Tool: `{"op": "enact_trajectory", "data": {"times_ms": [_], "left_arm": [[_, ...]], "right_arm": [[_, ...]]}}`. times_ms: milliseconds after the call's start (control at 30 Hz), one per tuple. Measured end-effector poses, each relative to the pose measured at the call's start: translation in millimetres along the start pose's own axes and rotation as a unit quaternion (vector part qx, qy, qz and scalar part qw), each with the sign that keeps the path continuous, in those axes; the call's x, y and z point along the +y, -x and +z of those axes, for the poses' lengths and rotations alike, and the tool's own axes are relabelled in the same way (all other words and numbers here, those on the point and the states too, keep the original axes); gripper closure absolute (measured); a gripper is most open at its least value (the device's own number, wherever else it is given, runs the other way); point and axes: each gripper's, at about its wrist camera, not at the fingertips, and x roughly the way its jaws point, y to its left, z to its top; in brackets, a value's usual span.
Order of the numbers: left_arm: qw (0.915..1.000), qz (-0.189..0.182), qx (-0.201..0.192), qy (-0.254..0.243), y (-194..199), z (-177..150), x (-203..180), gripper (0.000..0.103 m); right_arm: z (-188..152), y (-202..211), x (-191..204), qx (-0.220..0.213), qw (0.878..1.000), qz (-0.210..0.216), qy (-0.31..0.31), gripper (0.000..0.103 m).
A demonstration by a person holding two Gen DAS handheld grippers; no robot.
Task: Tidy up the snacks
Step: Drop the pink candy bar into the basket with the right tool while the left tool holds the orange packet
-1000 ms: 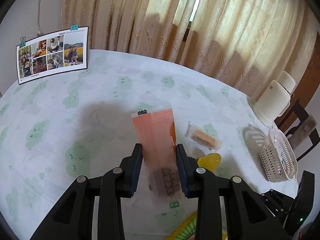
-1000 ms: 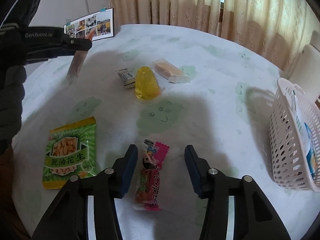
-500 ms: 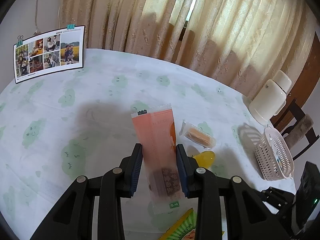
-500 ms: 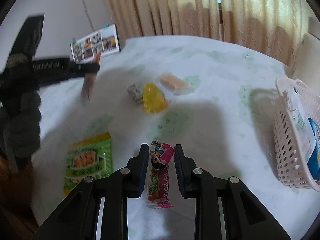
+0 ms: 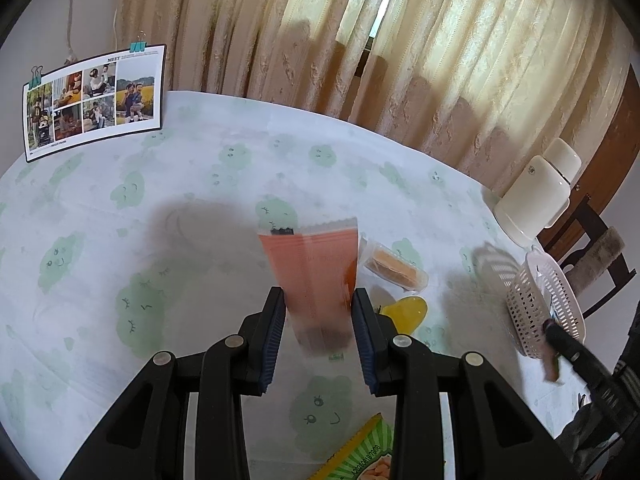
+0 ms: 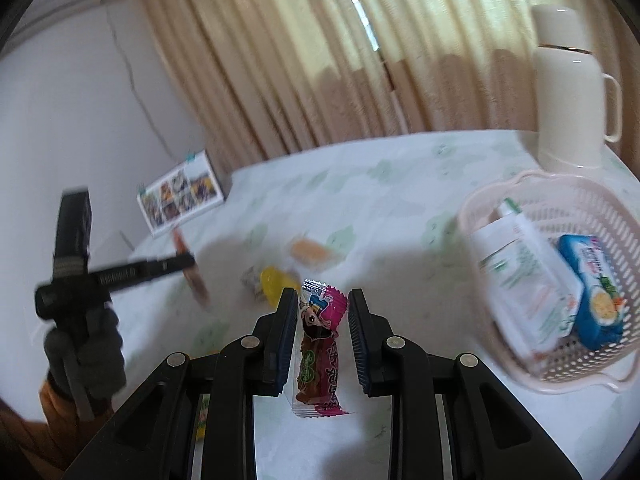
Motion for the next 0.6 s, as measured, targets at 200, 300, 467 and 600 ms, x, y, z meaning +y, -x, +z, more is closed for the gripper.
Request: {"op": "enact_trajectory", "data": {"times_ms": [200, 300, 467, 600], "left_arm": [[1.0, -0.001, -0.001, -0.002, 0.4, -1.5, -2.0, 0.072], [1.0, -0.004, -0.004, -0.003, 1.9, -2.2, -2.9, 0.072], [0.9999, -0.008, -0.006, -0.007, 4.4, -2.8, -5.6, 0.072], [0.9998, -0.012, -0.01, -0.011, 6.5, -3.3, -8.1, 0.072]], "right_arm": [[9.7, 15.7, -12.6, -0.031, 0.999, 0.01, -0.025, 0.076], [8.3, 14.1, -10.0, -0.027, 0.999, 0.006, -0.02, 0.076], [8.9, 26.2, -12.4, -0.057, 0.998, 0.003, -0.024, 0.076], [11.4, 37.6, -22.5, -0.091, 0.994, -0.05, -0.04, 0.076]]}}
